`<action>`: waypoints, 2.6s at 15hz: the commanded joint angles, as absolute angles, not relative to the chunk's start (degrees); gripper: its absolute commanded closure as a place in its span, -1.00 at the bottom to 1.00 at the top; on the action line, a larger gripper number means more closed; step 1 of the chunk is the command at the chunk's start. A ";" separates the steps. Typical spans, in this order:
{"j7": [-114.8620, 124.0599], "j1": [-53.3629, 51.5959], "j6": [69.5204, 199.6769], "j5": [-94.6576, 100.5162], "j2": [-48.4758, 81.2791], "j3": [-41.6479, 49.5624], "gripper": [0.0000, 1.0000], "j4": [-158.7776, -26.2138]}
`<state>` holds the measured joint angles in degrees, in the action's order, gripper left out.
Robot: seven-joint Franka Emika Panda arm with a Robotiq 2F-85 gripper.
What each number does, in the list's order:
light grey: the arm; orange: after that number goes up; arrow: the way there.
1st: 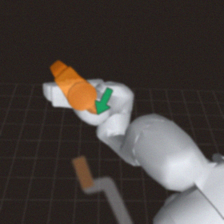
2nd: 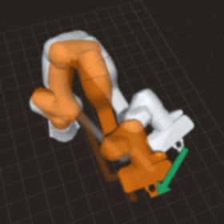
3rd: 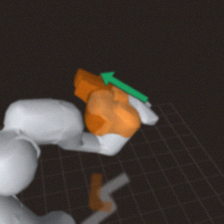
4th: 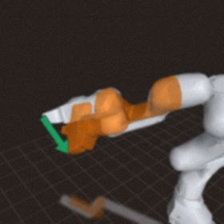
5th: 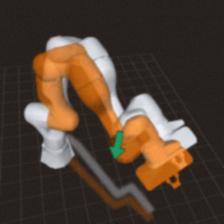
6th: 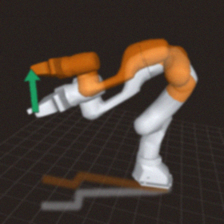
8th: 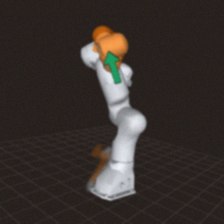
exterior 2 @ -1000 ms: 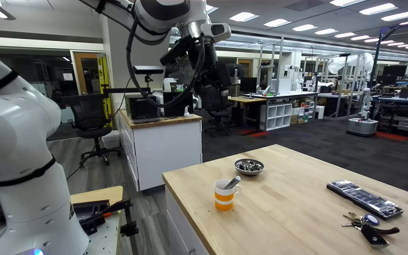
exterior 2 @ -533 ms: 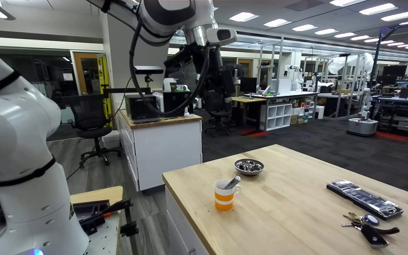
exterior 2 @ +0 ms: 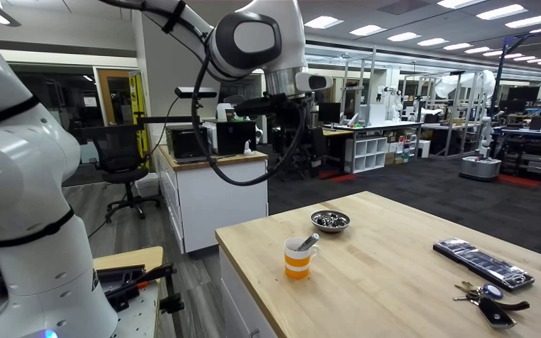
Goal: Put the black marker on the table
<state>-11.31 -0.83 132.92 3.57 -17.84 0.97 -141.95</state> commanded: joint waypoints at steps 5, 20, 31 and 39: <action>-17.62 -2.47 136.13 -4.49 -6.65 1.81 -1.00 -137.64; -19.08 -0.80 140.02 -3.50 -2.06 1.54 -1.00 -139.38; -25.71 0.37 144.56 -5.81 3.38 0.88 -1.00 -138.75; -33.54 1.75 147.61 -9.43 7.12 -0.16 -1.00 -137.71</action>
